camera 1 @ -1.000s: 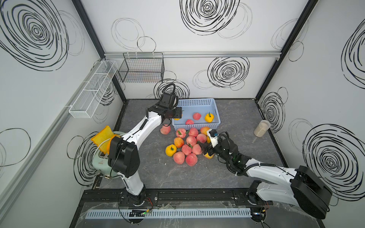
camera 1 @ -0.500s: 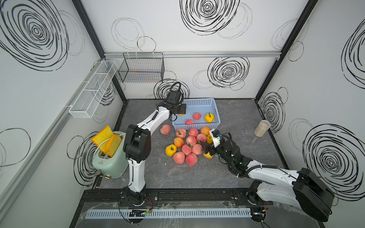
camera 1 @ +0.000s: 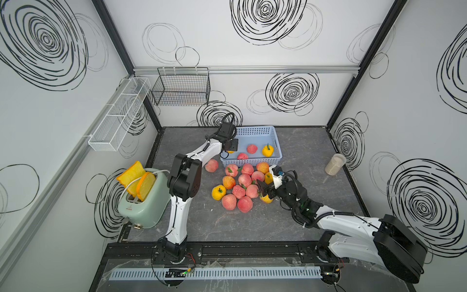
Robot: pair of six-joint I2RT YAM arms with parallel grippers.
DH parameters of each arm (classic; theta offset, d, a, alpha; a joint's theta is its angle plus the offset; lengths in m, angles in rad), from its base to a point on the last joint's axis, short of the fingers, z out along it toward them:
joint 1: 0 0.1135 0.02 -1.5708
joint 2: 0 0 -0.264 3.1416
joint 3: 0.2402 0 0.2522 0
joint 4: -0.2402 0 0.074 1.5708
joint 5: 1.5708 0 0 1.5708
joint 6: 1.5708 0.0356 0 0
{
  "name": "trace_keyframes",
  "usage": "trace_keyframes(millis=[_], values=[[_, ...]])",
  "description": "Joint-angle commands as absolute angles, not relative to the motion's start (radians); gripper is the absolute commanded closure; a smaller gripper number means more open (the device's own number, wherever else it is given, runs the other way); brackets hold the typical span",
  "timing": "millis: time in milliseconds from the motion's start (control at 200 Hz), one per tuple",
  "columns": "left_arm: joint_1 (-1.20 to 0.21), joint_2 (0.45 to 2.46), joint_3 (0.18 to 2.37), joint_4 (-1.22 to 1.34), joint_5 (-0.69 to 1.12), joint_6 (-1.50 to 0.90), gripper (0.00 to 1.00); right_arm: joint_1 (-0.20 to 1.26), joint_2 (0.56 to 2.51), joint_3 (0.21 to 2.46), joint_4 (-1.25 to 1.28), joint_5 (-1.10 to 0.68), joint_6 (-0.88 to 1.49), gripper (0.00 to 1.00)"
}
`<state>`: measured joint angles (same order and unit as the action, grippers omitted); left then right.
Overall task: Put the peaches into the basket
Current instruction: Place the peach in the basket.
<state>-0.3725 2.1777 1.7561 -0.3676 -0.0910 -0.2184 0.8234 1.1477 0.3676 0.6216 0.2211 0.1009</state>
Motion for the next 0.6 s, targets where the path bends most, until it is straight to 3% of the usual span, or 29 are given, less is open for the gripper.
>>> trace_keyframes(millis=[0, 595], values=[[-0.381, 2.198, 1.751, -0.33, -0.111, -0.205, 0.46, 0.829, 1.158, 0.364, 0.657, 0.234, 0.104, 0.09], [-0.382, 2.201, 1.749, -0.348, -0.087, -0.225, 0.19, 0.829, 1.152, 0.364, 0.659, 0.242, 0.104, 0.08]])
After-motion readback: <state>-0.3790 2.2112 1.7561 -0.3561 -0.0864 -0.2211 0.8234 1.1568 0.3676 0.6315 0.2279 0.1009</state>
